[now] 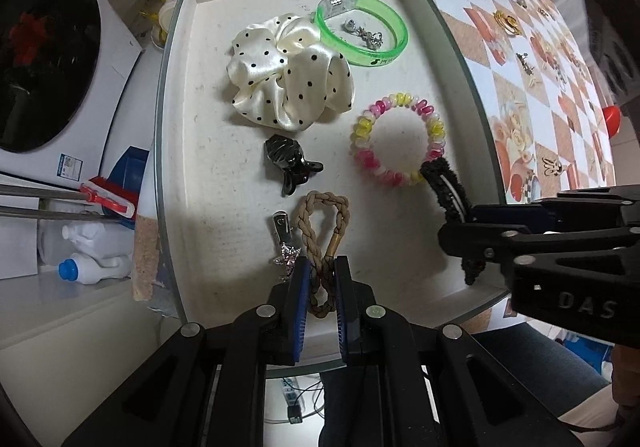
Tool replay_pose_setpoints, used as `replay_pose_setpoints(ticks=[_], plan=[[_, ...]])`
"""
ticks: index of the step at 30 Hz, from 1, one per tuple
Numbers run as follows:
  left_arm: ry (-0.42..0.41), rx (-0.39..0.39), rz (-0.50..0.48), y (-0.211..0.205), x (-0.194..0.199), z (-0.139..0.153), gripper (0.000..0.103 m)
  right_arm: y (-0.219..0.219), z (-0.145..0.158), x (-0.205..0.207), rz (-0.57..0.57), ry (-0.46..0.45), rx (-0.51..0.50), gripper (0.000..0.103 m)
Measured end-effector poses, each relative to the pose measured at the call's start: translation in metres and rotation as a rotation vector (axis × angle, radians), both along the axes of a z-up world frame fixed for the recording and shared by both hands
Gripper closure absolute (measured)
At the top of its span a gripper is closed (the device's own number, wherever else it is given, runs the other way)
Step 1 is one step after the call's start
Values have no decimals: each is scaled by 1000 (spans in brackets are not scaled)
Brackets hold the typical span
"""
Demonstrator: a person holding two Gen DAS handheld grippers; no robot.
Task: Organize jewelry
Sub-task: 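Carry the braided hair tie and black beaded clip over the cream tray, then release the braided tie from the left tool while the right tool releases the black clip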
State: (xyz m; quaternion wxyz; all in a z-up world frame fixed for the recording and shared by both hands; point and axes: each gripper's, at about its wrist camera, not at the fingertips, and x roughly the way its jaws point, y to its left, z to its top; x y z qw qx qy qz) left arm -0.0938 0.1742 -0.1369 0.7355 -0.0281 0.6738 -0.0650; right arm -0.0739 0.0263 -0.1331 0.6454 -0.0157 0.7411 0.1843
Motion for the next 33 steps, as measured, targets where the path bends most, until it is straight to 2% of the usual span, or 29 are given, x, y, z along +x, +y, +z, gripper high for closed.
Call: replay_pose_setpoints(ticks=[9, 12, 13, 16, 21, 24, 30, 33], plan=[[10, 26, -20, -6, 1, -4, 86, -2, -26, -1, -25, 40, -28, 70], [17, 31, -30, -9, 1, -6, 86, -2, -27, -1, -17, 41, -15, 63], [17, 34, -32, -9, 1, -5, 86, -1, -27, -1, -15, 43, -7, 57], [14, 42, -35, -11, 2, -3, 86, 6, -27, 0, -10, 40, -5, 54], [-5, 52, -32, -8, 1, 6, 86, 7, -9, 1, -31, 18, 23, 47], [-18, 57, -37, -5, 0, 12, 86, 4, 1, 6, -50, -2, 38, 39], [-33, 67, -57, -8, -1, 19, 85, -10, 17, 15, -130, -30, 89, 33], [-46, 66, -73, -10, -1, 23, 85, -25, 35, 18, -172, -71, 104, 28]])
